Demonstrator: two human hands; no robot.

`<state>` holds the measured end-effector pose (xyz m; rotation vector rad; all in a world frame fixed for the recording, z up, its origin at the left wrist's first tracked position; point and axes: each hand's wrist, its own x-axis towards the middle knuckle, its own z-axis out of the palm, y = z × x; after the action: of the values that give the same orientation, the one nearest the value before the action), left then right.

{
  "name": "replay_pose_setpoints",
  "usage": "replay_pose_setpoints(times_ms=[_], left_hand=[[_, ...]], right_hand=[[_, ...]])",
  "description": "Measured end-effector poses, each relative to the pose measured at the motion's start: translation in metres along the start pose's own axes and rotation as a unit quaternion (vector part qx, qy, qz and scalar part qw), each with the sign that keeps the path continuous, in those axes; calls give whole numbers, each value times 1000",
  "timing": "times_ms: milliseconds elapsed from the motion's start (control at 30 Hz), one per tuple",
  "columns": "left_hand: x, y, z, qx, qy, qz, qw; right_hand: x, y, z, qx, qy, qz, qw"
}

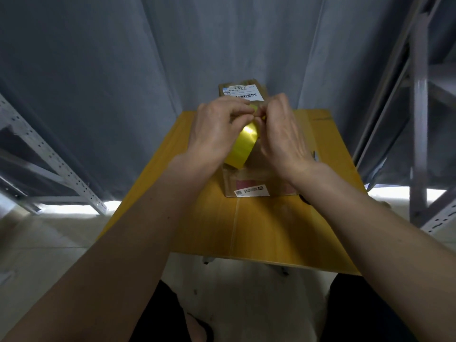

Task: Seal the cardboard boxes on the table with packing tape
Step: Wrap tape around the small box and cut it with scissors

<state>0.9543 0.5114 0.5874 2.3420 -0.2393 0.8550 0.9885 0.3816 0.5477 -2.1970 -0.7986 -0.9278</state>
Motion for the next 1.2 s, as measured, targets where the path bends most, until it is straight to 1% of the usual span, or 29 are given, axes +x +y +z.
replay_pose_setpoints(times_ms=[167, 267, 333, 400, 467, 500, 533, 600, 633, 733, 800, 967, 1033, 1200], left_hand=[[12, -1, -8, 68, -49, 63, 994], [15, -5, -8, 96, -78, 94, 988], [13, -7, -7, 117, -86, 118, 982], [9, -10, -6, 133, -74, 132, 979], [5, -14, -5, 143, -50, 134, 979], [3, -15, -5, 148, -39, 136, 979], [2, -16, -5, 150, -31, 140, 978], [1, -16, -4, 147, -9, 135, 980], [1, -16, -3, 137, 10, 116, 984], [6, -14, -4, 82, 82, 26, 993], [8, -14, -4, 62, 109, -2, 992], [8, -15, -2, 63, 144, -9, 987], [6, -14, 2, 62, 150, -9, 987], [0, -9, 12, 70, 148, -7, 986]], right_hand=[[1, 3, 0, 7, 3, 15, 1000], [1, 1, 0, 35, 5, 26, 999], [0, 0, 0, 73, 19, 42, 996], [-3, -4, -1, 156, 55, 103, 981], [-8, -9, -1, 237, 77, 172, 953], [-12, -11, 1, 263, 64, 199, 942], [-16, -13, 4, 283, 32, 218, 933], [-25, -17, 11, 313, -57, 233, 919], [-28, -18, 15, 317, -95, 231, 915], [-25, -22, 19, 288, -156, 209, 921], [-17, -22, 16, 240, -172, 187, 937], [-3, -17, -1, 103, -206, 152, 961], [-3, -18, -5, 69, -192, 134, 970], [-10, -23, -13, 40, -155, 148, 976]])
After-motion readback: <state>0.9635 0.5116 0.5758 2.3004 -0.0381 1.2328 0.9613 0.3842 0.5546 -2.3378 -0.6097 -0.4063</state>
